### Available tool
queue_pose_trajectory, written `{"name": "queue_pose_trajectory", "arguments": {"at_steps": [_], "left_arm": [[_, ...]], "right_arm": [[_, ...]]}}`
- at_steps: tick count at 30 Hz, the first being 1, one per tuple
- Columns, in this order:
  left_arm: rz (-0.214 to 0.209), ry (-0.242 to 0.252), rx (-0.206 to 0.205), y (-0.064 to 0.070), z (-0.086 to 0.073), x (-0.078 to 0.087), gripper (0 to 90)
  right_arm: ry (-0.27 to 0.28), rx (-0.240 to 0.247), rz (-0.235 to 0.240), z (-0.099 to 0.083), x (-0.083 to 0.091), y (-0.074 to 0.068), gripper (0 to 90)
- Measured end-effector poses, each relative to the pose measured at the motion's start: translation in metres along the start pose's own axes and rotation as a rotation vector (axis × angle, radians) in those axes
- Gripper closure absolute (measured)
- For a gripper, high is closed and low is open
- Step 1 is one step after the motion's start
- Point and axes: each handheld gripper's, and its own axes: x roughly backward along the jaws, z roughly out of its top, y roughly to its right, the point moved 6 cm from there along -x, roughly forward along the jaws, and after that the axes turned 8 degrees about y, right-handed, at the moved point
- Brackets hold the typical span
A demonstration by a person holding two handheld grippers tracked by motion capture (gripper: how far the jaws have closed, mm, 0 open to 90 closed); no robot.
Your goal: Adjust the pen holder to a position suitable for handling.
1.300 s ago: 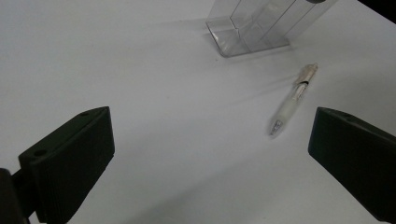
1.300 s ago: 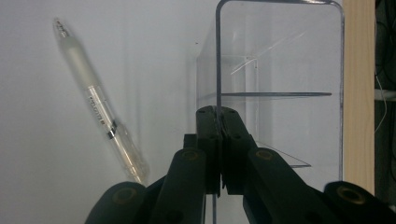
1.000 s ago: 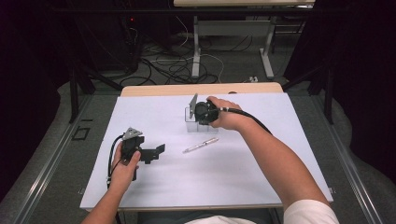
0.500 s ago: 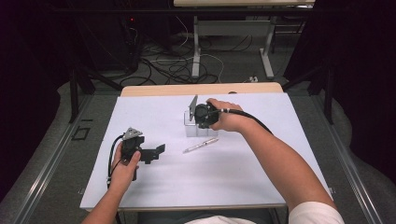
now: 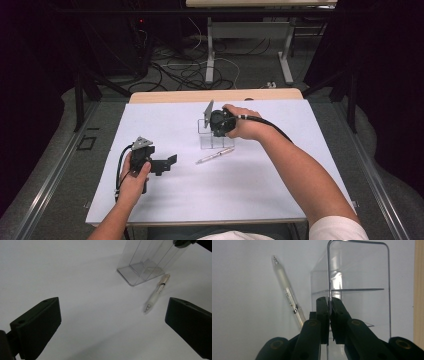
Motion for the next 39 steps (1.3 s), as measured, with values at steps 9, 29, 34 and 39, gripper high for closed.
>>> {"name": "queue_pose_trajectory", "arguments": {"at_steps": [9,29,34,39], "left_arm": [[0.0,-0.003,0.001,-0.001,0.0,0.0,0.6],[0.001,-0.001,0.0,0.0,0.0,-0.001,0.6],[0.005,-0.002,0.0,-0.002,0.0,-0.001,0.6],[0.004,-0.003,-0.001,-0.001,0.0,-0.001,0.6]], "right_arm": [[0.027,-0.052,-0.026,-0.001,-0.002,0.003,81.1],[0.131,0.058,-0.158,0.019,0.027,-0.012,55.7],[0.145,0.112,-0.17,0.025,0.027,-0.021,50.2],[0.149,0.144,-0.17,0.03,0.025,-0.033,45.1]]}}
